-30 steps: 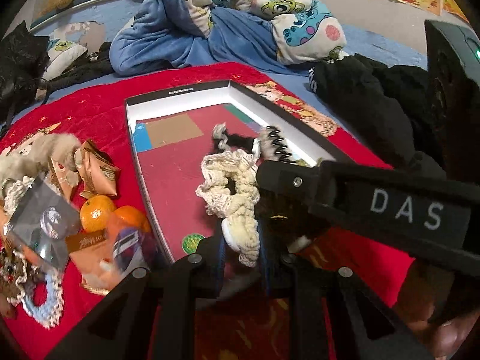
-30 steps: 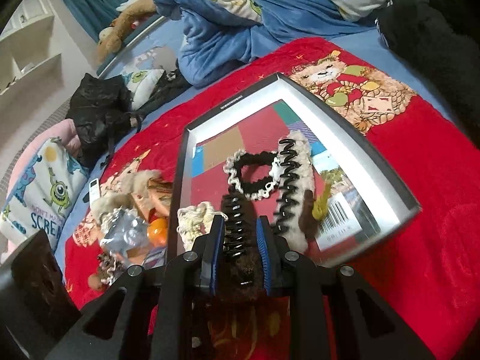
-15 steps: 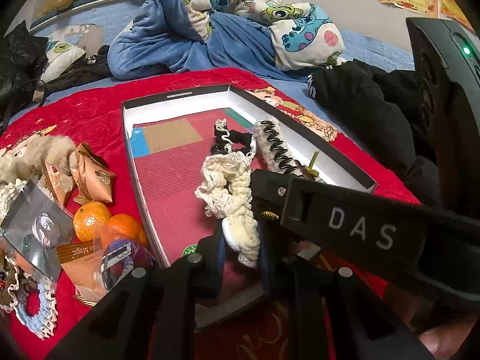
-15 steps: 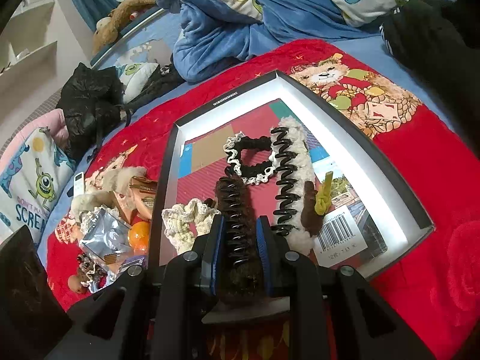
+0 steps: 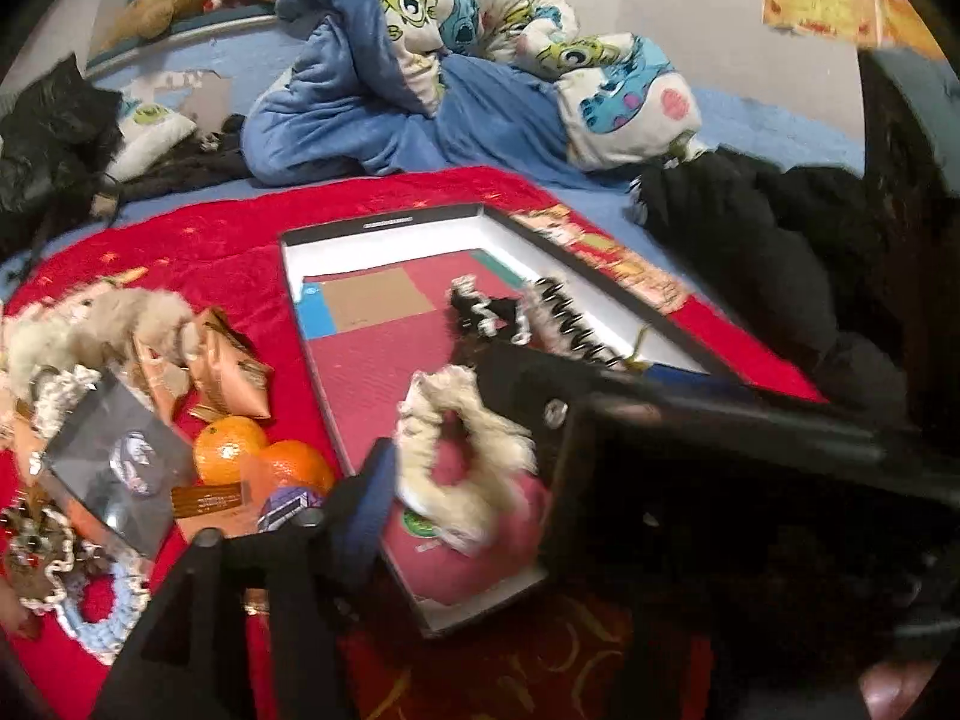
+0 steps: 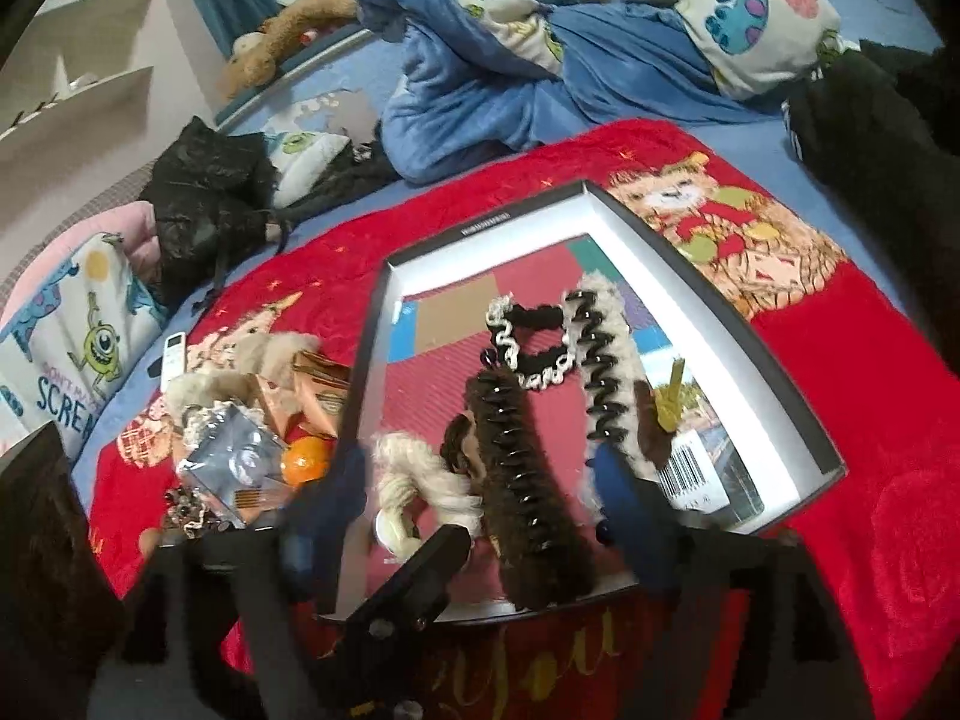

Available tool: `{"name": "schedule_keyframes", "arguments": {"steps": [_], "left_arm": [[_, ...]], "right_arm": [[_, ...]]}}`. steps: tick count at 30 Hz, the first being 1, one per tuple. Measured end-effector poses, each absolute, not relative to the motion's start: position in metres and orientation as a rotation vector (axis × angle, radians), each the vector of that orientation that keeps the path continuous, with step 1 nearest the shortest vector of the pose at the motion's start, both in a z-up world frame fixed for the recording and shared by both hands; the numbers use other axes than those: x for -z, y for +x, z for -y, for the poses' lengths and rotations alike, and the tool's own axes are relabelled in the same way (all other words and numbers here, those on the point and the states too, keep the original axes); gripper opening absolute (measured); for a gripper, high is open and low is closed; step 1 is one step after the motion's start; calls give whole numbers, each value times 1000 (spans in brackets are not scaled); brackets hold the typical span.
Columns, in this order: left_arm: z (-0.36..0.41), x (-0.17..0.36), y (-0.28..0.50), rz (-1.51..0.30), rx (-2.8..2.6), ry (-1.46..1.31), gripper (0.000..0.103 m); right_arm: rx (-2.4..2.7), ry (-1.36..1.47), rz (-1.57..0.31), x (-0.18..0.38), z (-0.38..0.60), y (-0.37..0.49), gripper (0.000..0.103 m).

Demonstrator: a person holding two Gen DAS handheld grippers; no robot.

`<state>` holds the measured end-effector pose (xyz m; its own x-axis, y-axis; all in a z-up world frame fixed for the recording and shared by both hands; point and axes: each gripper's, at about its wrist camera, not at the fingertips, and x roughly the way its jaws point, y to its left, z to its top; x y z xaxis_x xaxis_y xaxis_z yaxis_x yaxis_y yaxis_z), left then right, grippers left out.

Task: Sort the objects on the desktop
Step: 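Open left gripper to drop cream scrunchie in box while right gripper releases brown clip, then move both grippers back over the pile of accessories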

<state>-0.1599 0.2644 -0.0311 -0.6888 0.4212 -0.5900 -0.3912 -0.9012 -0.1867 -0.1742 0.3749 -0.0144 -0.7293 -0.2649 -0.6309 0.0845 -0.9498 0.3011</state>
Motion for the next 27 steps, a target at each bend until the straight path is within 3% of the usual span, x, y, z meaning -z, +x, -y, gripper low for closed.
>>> {"name": "schedule_keyframes", "arguments": {"steps": [3,4,7,27], "left_arm": [[-262,27,-158,60,-2583,-885,92],[-260,27,-159,63,-2603,-889,103],[-252,28,-161,136,-2571,-906,103],[-208,18,-129,129,-2667,-876,103]], "right_arm": [[2760,1021,373,10,-375,-170,103],[2766,1020,377,9,-377,-170,103],[2745,1024,431,10,-383,-168,103],[2712,943,347,-12,-345,-143,103]]}}
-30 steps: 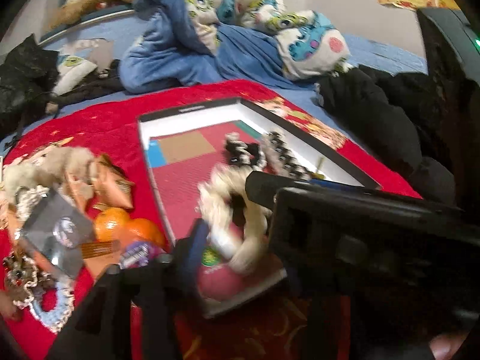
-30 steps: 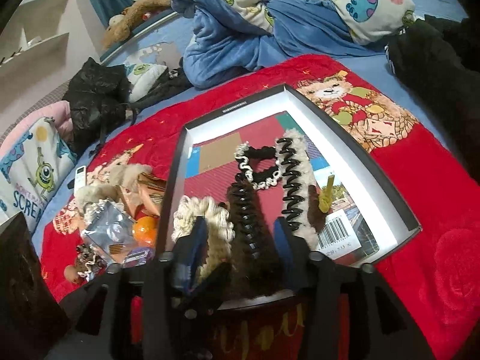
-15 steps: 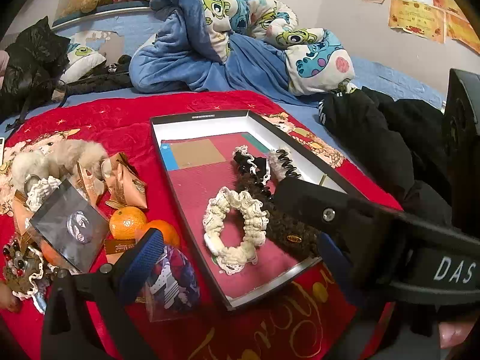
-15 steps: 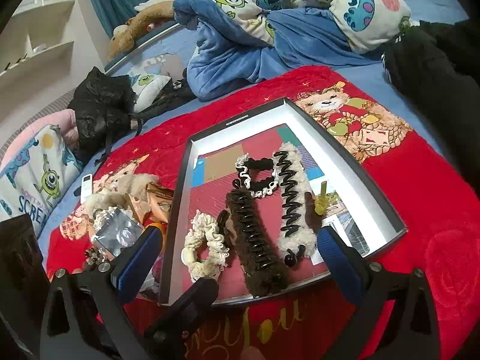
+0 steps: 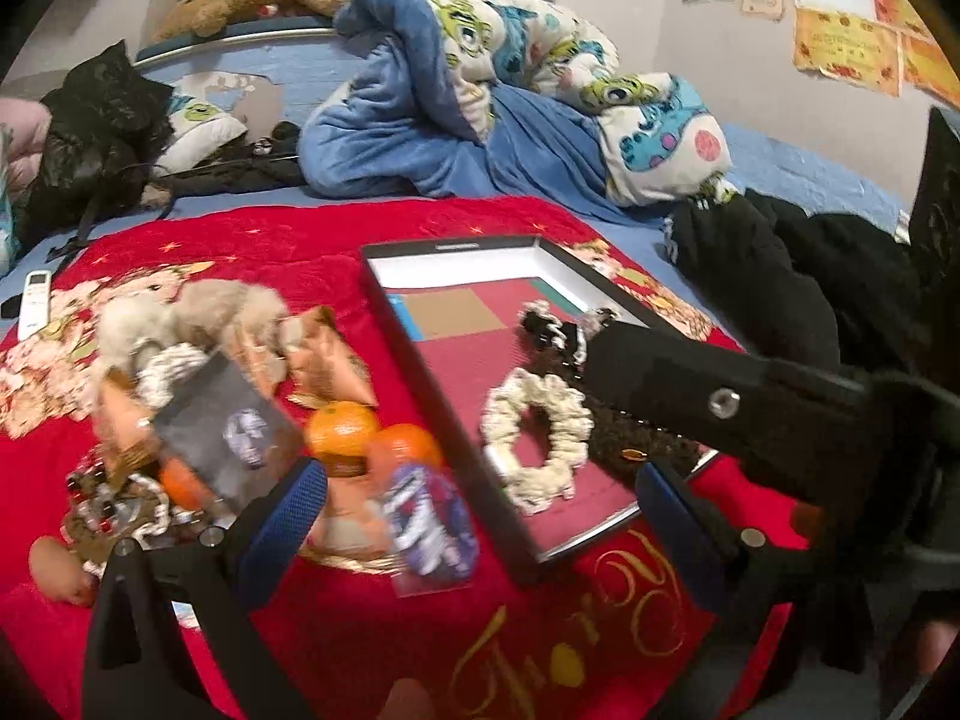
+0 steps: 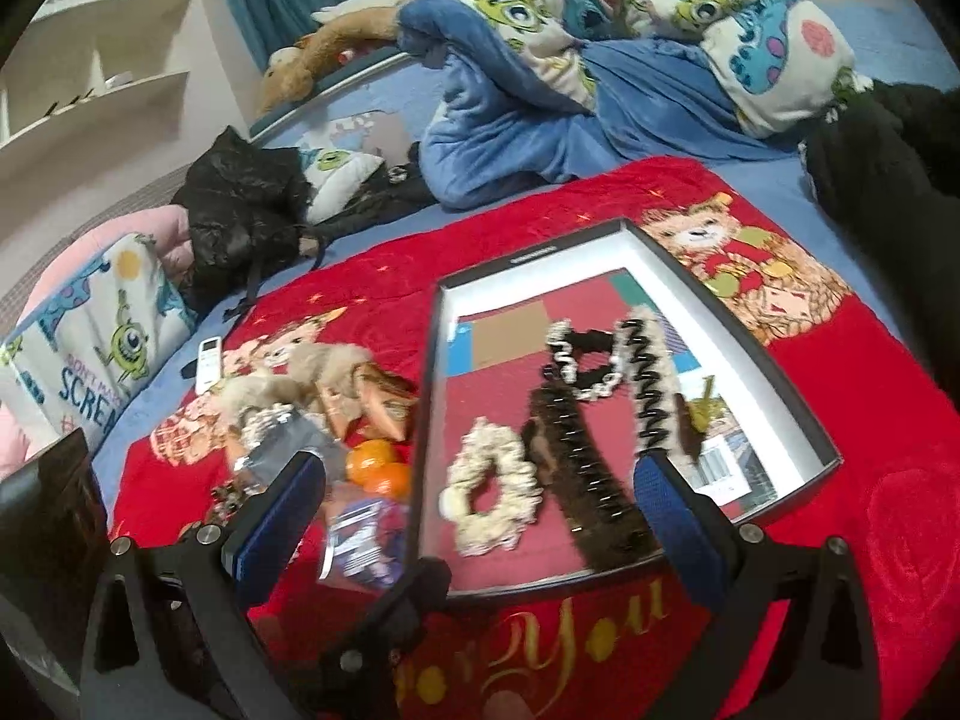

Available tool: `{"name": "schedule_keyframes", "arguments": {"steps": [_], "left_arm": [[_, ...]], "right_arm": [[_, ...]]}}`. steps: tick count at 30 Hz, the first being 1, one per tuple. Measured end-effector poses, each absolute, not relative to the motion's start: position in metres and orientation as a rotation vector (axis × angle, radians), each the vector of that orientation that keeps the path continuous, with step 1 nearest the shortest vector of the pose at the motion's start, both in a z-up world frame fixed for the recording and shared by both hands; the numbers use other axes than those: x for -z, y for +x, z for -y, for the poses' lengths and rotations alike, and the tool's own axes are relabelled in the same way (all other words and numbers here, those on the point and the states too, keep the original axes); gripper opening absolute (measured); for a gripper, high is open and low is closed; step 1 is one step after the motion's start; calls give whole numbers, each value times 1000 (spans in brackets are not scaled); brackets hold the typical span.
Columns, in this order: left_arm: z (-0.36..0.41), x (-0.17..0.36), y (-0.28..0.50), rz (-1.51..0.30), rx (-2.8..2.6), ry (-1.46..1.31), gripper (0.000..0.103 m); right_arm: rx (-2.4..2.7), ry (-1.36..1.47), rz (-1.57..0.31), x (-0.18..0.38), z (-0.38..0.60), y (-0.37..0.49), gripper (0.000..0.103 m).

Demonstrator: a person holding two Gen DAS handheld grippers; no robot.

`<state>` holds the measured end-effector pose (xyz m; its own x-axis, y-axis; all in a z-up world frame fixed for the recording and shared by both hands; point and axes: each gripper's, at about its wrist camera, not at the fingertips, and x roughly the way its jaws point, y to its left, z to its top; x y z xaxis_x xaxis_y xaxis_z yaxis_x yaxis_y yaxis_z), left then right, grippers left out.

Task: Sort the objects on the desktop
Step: 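Move both grippers back over the pile of accessories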

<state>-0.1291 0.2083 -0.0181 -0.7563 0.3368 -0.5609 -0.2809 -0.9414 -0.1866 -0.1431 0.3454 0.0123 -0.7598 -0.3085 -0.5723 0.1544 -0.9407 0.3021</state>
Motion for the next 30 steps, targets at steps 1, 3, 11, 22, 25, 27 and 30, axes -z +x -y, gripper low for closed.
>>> {"name": "schedule_keyframes", "arguments": {"steps": [1,3,11,22,25,27,30], "left_arm": [[-204,17,-127,134,-2669,-877,103],[-192,15,-122,123,-2680,-874,103],[-133,10,-98,96,-2784,-887,103],[-30,6,-73,140,-2925,-941,103],[-17,12,-74,150,-2927,-974,103],[-15,17,-74,132,-2940,-994,103],[-17,25,-77,87,-2947,-1023,103]], "right_arm": [[2706,934,352,-13,-342,-142,103],[2676,931,356,-13,-332,-141,103],[2587,915,273,-12,-270,-137,103],[2475,927,210,-1,-196,-133,103],[2462,942,186,3,-189,-131,103],[2461,952,171,6,-187,-131,103],[2449,974,189,11,-186,-134,103]]}}
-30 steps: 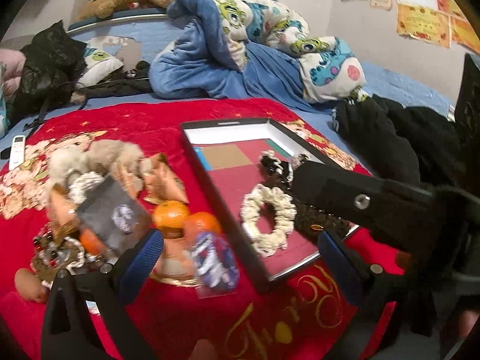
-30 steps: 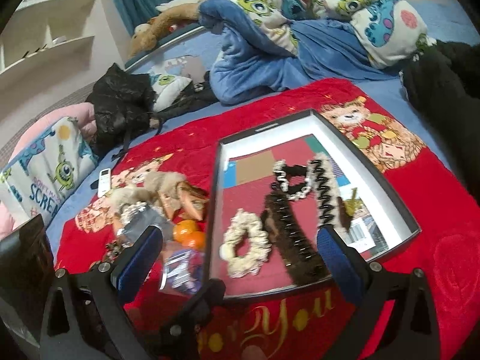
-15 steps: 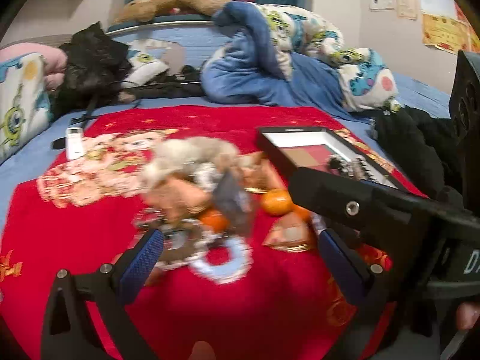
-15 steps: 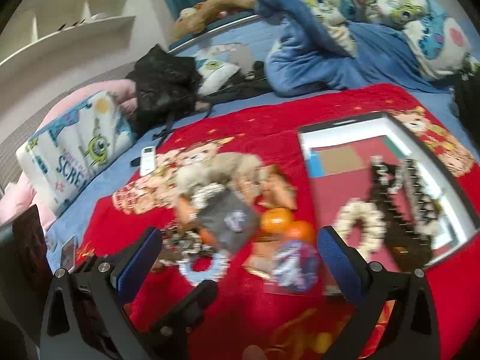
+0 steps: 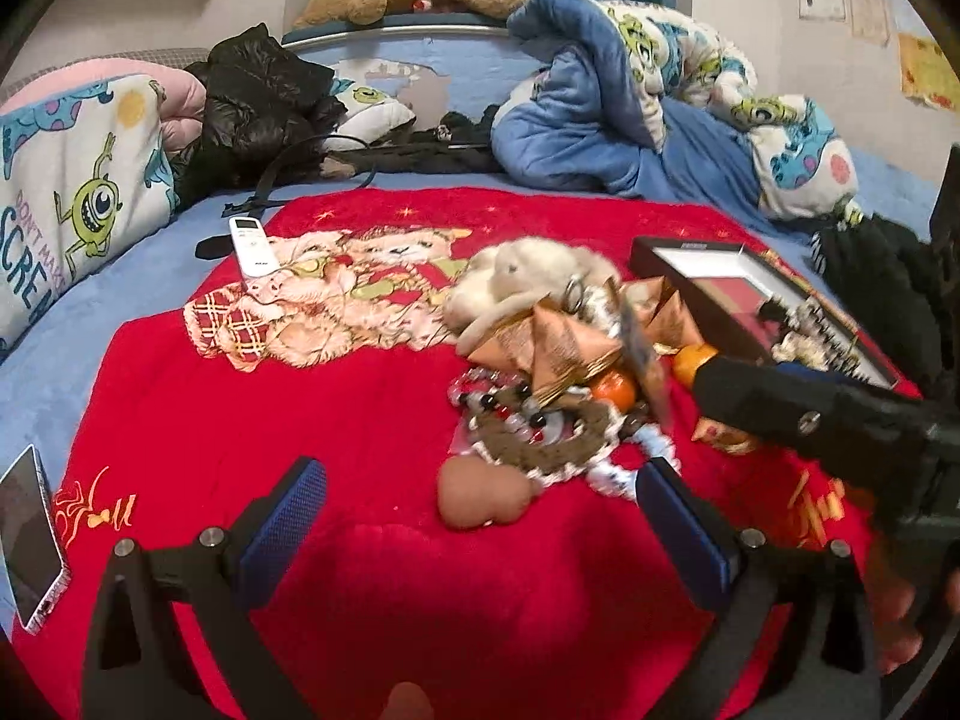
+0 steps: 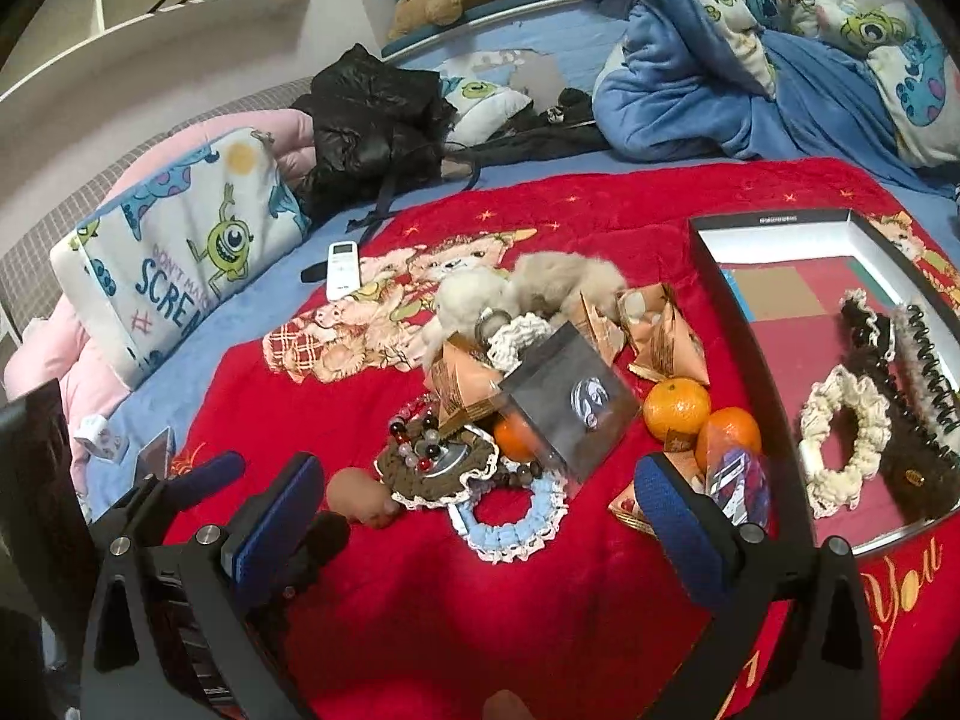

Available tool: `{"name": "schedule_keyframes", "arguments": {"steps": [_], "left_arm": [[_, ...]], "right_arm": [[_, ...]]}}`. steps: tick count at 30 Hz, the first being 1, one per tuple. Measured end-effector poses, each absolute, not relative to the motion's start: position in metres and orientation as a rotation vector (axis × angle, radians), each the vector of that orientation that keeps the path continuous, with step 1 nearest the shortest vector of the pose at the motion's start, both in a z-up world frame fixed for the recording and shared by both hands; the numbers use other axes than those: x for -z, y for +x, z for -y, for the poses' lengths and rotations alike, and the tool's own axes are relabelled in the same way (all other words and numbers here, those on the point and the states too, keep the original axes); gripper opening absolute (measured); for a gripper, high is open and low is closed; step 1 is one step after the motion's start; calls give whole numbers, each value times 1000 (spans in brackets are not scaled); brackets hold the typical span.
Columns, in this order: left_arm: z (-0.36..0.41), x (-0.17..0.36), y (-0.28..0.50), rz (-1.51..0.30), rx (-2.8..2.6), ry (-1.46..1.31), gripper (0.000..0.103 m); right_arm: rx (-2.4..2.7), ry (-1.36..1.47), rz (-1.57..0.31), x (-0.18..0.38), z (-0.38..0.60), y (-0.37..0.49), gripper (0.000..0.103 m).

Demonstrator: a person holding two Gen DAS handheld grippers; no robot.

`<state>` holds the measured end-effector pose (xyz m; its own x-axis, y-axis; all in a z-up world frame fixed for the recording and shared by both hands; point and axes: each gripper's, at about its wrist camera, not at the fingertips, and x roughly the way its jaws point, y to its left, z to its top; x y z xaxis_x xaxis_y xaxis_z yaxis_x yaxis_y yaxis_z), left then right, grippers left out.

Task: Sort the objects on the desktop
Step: 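Move both grippers back over the pile of accessories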

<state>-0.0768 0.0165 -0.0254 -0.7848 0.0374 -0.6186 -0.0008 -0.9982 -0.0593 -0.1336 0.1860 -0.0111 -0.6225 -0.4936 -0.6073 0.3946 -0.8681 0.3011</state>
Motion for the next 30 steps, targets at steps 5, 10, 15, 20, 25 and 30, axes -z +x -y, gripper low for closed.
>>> {"name": "schedule_keyframes", "arguments": {"steps": [5,10,15,20,25,30], "left_arm": [[-14,38,-85,97,-2924,-1068,103],[-14,48,-97,97,-2908,-1121,103],[-9,57,-110,154,-2878,-1179,103],[-8,63,-122,140,-2865,-1229,103],[-10,73,-131,131,-2837,-1295,103],[-10,79,-136,138,-2819,-1327,103]], "right_arm": [[2417,1018,231,19,-183,-139,103],[2397,1096,230,30,-176,-145,103],[2420,1187,217,44,-174,-156,103],[2391,1270,214,57,-171,-166,103],[2379,1331,197,71,-169,-172,102],[2390,1340,181,75,-170,-172,102]]}}
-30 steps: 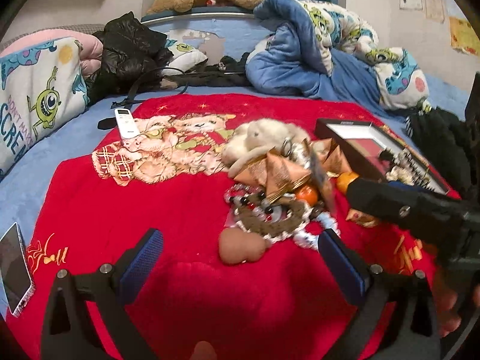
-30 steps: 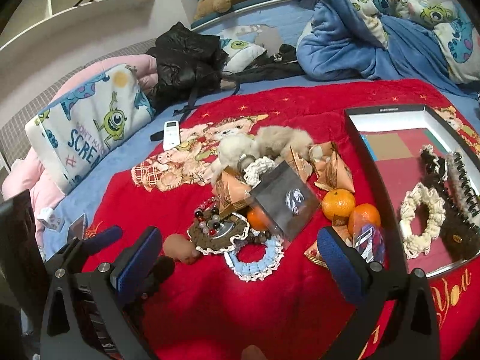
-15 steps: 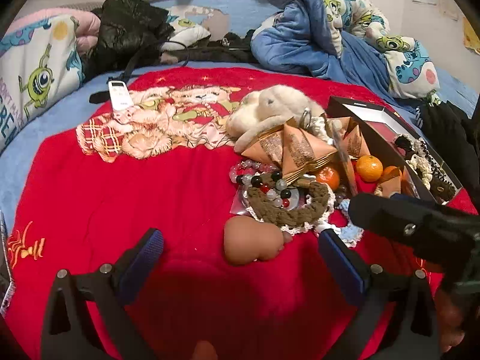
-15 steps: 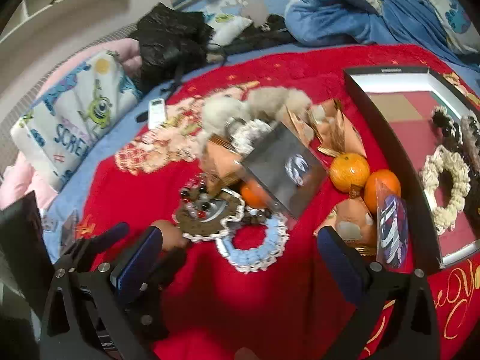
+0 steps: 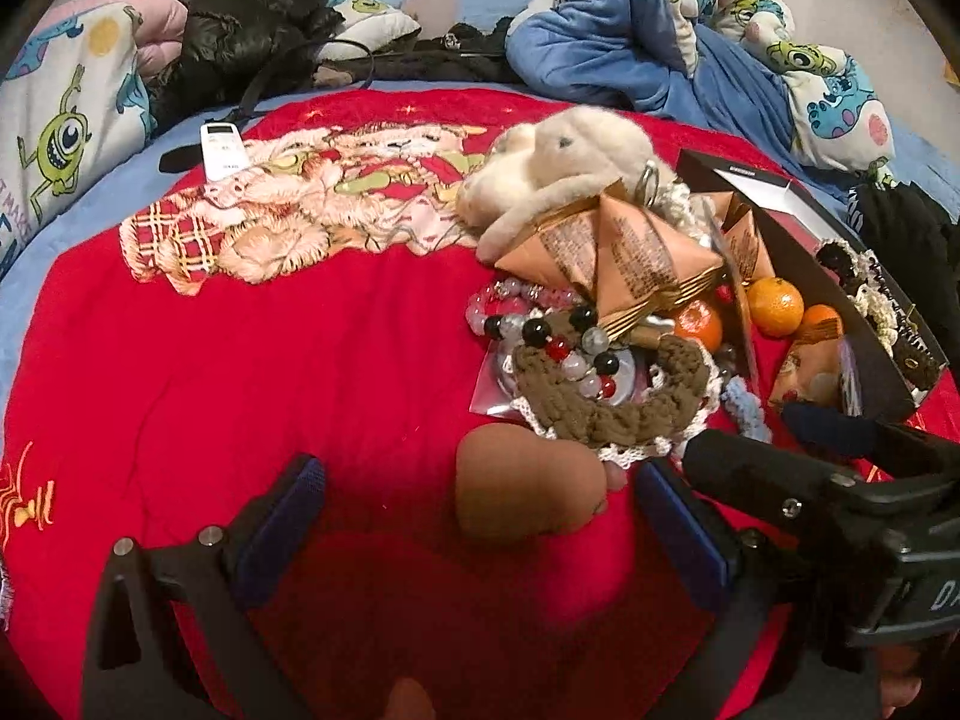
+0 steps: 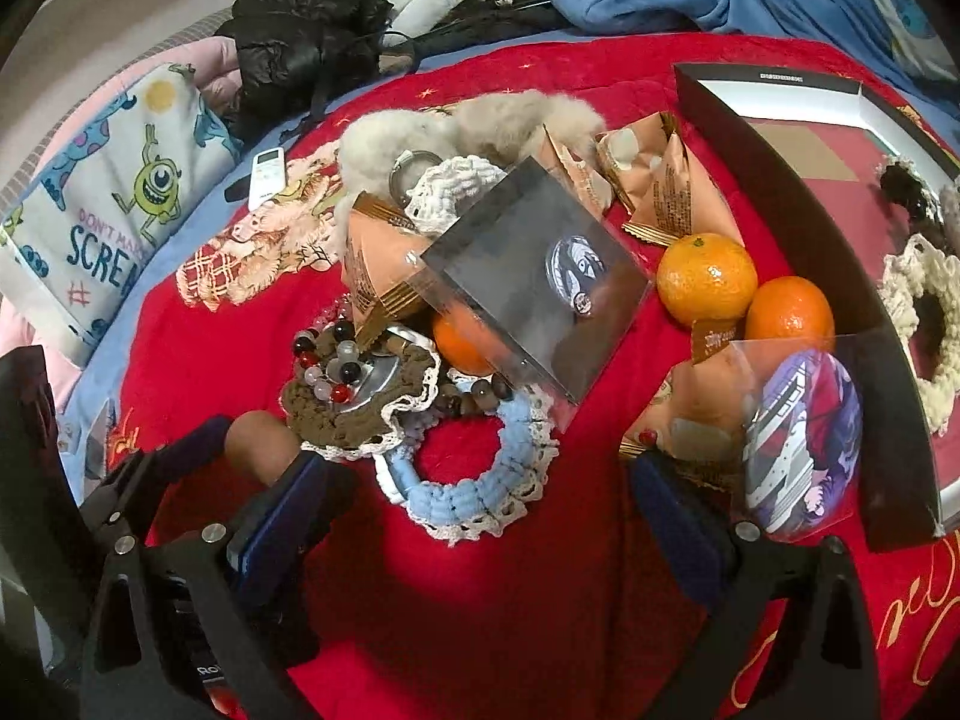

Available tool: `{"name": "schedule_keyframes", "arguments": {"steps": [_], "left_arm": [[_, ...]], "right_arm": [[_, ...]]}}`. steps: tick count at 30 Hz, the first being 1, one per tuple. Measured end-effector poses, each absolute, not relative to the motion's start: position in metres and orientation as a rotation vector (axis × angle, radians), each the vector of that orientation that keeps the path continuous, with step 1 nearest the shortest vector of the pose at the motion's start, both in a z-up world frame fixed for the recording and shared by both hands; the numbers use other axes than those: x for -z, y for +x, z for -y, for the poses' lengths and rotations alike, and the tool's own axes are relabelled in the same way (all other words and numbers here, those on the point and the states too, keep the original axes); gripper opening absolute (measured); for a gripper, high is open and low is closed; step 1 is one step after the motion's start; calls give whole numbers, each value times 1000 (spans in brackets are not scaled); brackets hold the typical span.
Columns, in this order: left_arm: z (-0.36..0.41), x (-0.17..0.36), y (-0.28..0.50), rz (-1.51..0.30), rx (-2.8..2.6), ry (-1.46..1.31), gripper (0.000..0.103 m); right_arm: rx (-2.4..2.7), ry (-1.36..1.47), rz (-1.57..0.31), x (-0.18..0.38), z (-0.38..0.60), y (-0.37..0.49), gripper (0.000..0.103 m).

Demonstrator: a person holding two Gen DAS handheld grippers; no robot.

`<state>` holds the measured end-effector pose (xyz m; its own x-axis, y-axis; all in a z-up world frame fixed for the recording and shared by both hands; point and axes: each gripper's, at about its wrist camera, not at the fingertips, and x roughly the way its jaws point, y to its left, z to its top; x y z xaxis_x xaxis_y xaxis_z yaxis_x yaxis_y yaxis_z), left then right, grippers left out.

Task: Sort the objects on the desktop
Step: 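Move both grippers back over the pile of accessories, then grasp tan doll head with left gripper while right gripper grasps light blue crocheted scrunchie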

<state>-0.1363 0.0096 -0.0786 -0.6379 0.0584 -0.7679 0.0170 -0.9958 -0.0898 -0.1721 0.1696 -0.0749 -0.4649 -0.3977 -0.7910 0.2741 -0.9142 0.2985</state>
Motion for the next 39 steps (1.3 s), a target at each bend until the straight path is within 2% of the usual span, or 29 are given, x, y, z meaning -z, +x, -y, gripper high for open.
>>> {"name": "schedule_keyframes", "arguments": {"steps": [5,13,19,21,24,25,26,27,31,34,37,38,39], "left_arm": [[-15,83,-139,78,-2832,-1352,103],[-16,84,-139,58,-2840,-1353,103],[-15,85,-137,59,-2842,-1341,103],[-15,84,-136,64,-2845,-1327,103],[-16,83,-129,64,-2852,-1279,88],[-16,82,-127,74,-2848,-1256,78],[-16,82,-124,83,-2839,-1237,73],[-15,81,-123,83,-2845,-1229,70],[-13,78,-117,94,-2863,-1185,48],[-10,78,-115,136,-2862,-1166,44],[-9,78,-114,143,-2865,-1156,44],[-9,77,-113,136,-2871,-1153,44],[-10,77,-111,128,-2877,-1149,44]], "right_arm": [[2403,1340,178,76,-172,-171,97],[2454,1314,84,76,-164,-166,95],[2493,1303,77,76,-168,-164,79],[2508,1294,66,75,-168,-162,69],[2519,1281,37,73,-166,-159,57],[2513,1274,40,73,-165,-158,53],[2514,1272,45,72,-164,-157,50],[2524,1268,42,71,-163,-156,48],[2539,1265,79,71,-166,-154,42],[2536,1263,100,69,-171,-153,36],[2538,1259,126,66,-178,-153,24],[2543,1265,137,66,-182,-153,17],[2536,1267,152,66,-184,-154,16]]}}
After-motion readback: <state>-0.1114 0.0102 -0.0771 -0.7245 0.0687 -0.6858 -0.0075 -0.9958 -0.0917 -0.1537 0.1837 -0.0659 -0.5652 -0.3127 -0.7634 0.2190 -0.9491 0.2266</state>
